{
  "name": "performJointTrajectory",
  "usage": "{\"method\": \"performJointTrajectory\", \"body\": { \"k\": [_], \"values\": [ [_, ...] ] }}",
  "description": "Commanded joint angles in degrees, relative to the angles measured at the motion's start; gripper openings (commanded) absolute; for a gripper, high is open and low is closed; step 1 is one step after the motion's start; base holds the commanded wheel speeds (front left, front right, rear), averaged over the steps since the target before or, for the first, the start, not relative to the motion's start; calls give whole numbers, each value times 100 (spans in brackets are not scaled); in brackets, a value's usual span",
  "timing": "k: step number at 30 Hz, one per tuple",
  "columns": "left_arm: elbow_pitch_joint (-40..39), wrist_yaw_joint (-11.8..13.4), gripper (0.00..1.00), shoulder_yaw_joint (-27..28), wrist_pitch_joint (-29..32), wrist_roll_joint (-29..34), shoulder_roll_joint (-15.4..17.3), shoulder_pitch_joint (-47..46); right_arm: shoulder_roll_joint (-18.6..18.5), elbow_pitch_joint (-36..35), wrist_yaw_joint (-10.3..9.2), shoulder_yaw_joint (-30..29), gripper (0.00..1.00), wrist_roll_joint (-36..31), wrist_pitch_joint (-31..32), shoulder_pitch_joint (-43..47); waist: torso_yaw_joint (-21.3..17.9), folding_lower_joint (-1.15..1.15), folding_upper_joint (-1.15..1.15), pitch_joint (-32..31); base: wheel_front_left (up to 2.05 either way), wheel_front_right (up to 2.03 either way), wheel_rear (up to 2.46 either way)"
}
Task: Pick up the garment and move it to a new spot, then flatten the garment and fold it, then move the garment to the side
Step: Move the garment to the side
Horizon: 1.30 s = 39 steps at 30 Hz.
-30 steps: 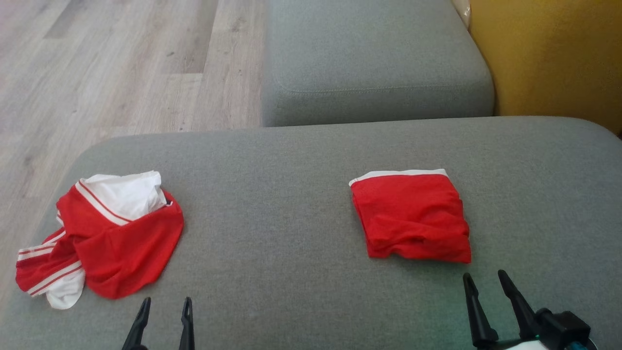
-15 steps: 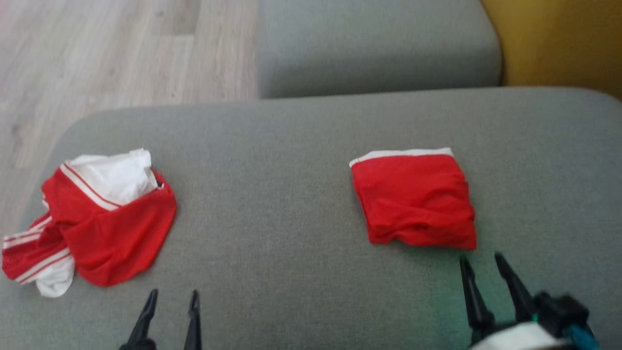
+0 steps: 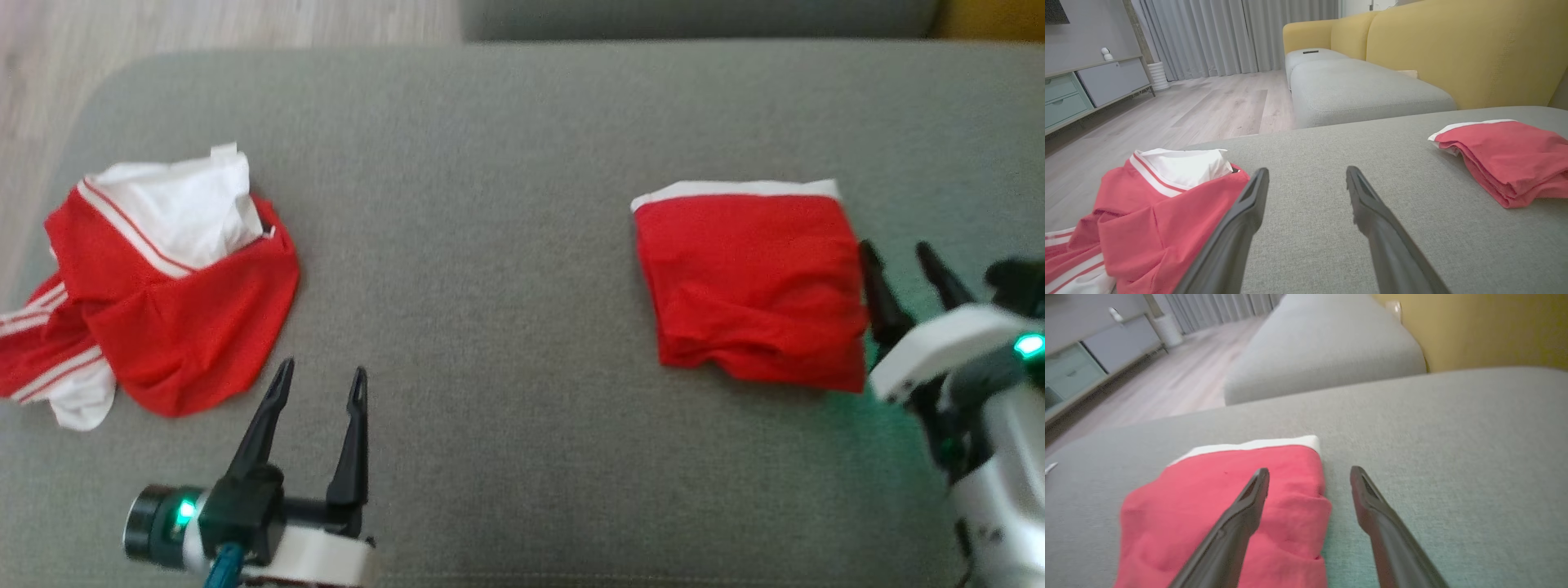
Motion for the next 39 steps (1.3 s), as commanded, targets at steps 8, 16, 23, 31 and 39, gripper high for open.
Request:
{"method": "performJointTrajectory", "body": {
  "k": [8, 16, 23, 31, 39],
  "values": [
    [-104, -17, 100, -51, -30, 36, -44, -586, -493, 296, 24, 278, 100, 586, 1163, -465, 200, -2, 0, 534, 0, 0, 0],
    [-124, 41, 100, -109, -30, 40, -28, -763, -652, 81, 24, 697, 0, 1111, 1541, -317, 126, -2, 0, 781, 0, 0, 0],
    [-348, 31, 100, -231, -30, 64, -19, -1035, -1327, -176, 24, 484, 0, 738, 1392, -551, -167, -2, 0, 1146, 0, 0, 0],
    [-741, -97, 100, -467, -30, 136, 14, -1728, -2684, -698, 24, -172, 0, 293, 1467, -748, -530, -2, 0, 1974, 0, 0, 0],
    [-996, -218, 100, -706, -31, 170, 75, -2335, -3200, -1042, 24, -1323, 0, -498, 1202, -825, -659, -2, 0, 2604, 0, 0, 0]
  ]
}}
